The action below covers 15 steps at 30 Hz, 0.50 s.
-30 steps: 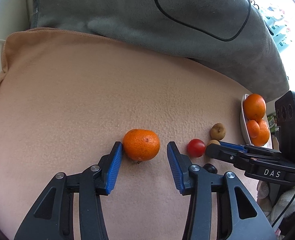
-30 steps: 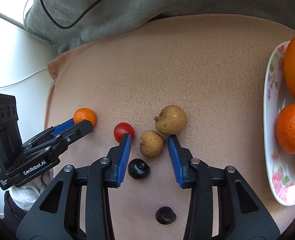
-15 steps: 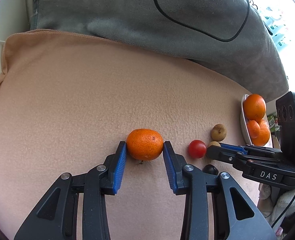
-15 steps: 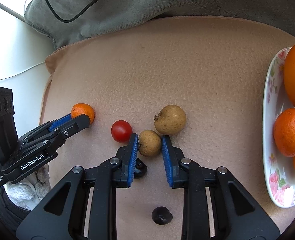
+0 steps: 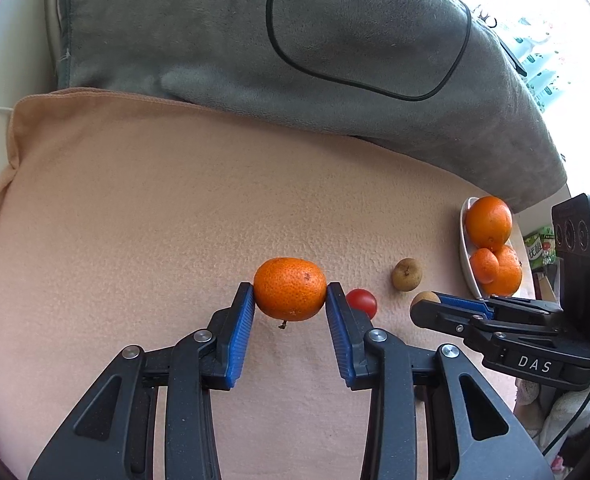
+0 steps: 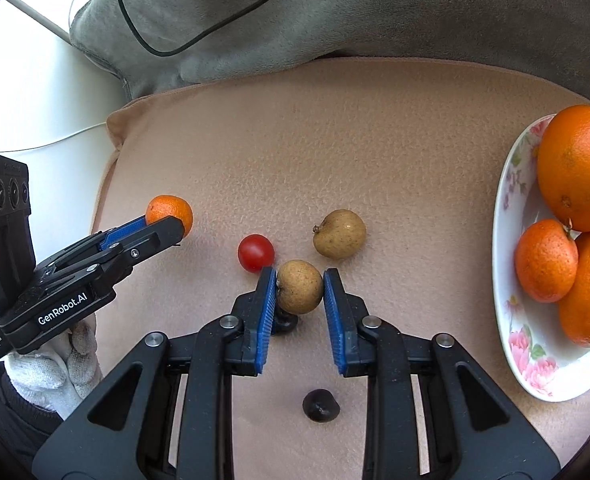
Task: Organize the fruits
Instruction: 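Carry mandarin and kiwi onto the plate and open both grippers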
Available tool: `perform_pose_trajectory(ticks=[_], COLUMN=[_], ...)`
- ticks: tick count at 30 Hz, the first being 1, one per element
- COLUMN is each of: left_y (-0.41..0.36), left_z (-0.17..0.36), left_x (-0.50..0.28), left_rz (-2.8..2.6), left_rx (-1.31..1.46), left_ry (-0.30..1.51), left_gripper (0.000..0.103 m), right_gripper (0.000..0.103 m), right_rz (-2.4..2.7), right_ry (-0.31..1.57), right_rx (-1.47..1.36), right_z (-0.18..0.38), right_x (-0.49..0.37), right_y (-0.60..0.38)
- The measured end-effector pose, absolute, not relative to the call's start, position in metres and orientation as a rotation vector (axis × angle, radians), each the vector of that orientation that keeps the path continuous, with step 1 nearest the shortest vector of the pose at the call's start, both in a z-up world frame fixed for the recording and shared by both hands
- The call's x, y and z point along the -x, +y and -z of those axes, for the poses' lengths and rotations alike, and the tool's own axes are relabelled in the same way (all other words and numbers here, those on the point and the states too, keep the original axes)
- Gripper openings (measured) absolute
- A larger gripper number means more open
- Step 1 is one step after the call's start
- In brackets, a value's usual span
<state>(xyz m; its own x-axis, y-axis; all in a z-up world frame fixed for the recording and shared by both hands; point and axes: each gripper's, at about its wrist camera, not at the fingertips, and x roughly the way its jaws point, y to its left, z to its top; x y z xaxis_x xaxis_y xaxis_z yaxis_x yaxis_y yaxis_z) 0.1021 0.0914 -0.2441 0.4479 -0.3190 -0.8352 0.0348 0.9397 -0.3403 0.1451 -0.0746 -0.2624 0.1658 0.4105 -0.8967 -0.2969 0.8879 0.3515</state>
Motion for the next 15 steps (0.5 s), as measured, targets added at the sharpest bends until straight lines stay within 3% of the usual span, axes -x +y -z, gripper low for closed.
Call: perform_pose_trajectory(ticks=[15], left_y=[0.033], left_z=[0.219], left_x=[-0.099], left_rz=[0.286], left_rx=[0.269], left_ry=[1.058], left_gripper=[0.035], right_gripper=[0.025], right_rz=[-0.459], right_ry=[1.238], right_rx=[-0.088], right_z=[0.226], right_x=[-0.146], right_y=[-0.135])
